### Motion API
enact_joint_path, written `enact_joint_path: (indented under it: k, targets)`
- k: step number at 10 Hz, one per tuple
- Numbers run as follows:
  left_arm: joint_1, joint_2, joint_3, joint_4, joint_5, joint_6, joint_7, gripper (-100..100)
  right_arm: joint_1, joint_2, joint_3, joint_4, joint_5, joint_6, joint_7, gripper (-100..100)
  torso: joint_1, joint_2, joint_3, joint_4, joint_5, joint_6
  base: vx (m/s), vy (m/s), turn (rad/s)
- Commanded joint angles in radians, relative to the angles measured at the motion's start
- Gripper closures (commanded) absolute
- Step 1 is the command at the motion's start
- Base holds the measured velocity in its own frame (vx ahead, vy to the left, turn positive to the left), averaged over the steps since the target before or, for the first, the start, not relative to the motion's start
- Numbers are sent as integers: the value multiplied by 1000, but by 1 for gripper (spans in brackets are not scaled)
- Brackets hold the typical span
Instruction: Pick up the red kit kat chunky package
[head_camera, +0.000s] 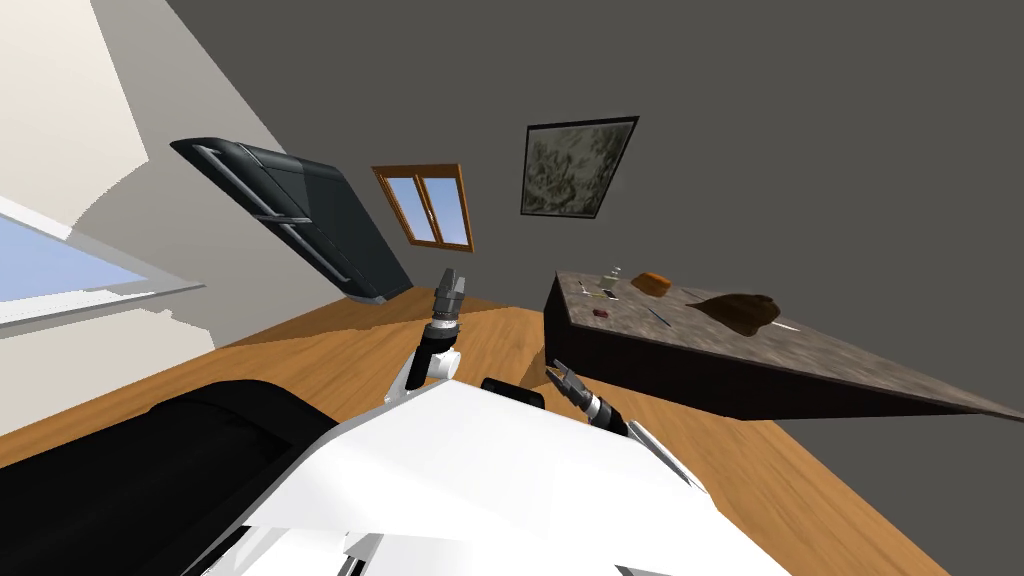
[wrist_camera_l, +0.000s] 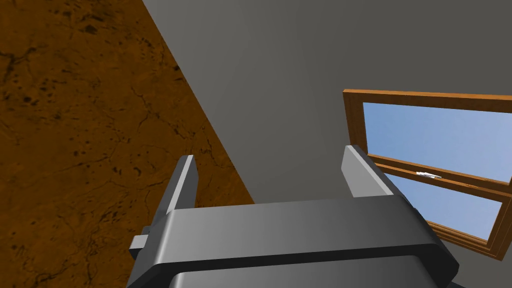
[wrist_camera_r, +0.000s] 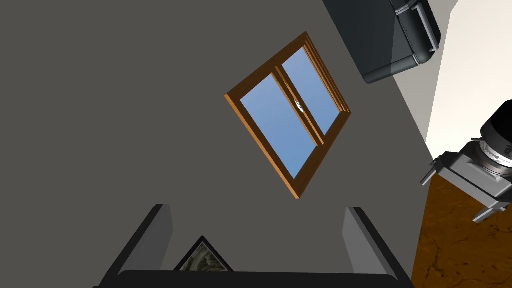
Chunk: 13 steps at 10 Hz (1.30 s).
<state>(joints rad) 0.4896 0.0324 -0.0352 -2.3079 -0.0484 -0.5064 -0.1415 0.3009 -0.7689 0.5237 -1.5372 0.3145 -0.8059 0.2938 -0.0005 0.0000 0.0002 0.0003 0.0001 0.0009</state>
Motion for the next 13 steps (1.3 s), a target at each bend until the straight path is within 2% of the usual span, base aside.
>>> enact_joint_path:
  k: [1,2,3,4,6,7,10,11,13]
  targets:
    - [0,0,0,0,0,0,0,0,-18,-49,46,50,15,-25,33,-100,0,0,0,0,0,0,9,29,180]
    - [0,0,0,0,0,0,0,0,-18,-49,46,86,15,-25,33,-100,1,-1,0,0,0,-1,15,25,132]
    - [0,0,0,0,0,0,0,0,-18,-49,46,95,15,-25,33,-100,0,-1,0,0,0,0,10,9,-4]
    - [0,0,0,0,0,0,0,0,-33,-97,91,125,27,-46,65,-100,0,-1,0,0,0,0,21,34,232]
    - [0,0,0,0,0,0,0,0,-33,-97,91,170,27,-46,65,-100,0,-2,-1,0,0,0,24,15,37]
    - [0,0,0,0,0,0,0,0,-48,-146,135,212,37,-67,97,-100,0,-1,-1,0,0,0,28,29,241]
    - [0,0,0,0,0,0,0,0,-48,-148,135,245,37,-67,97,-100,0,-2,-1,0,0,0,21,9,21]
    - [0,0,0,0,0,0,0,0,-63,-200,178,281,45,-87,131,-100,-1,-1,0,0,0,0,41,22,262]
    - [0,0,0,0,0,0,0,0,-63,-200,178,319,45,-87,131,-100,0,-3,-2,-1,0,0,34,10,43]
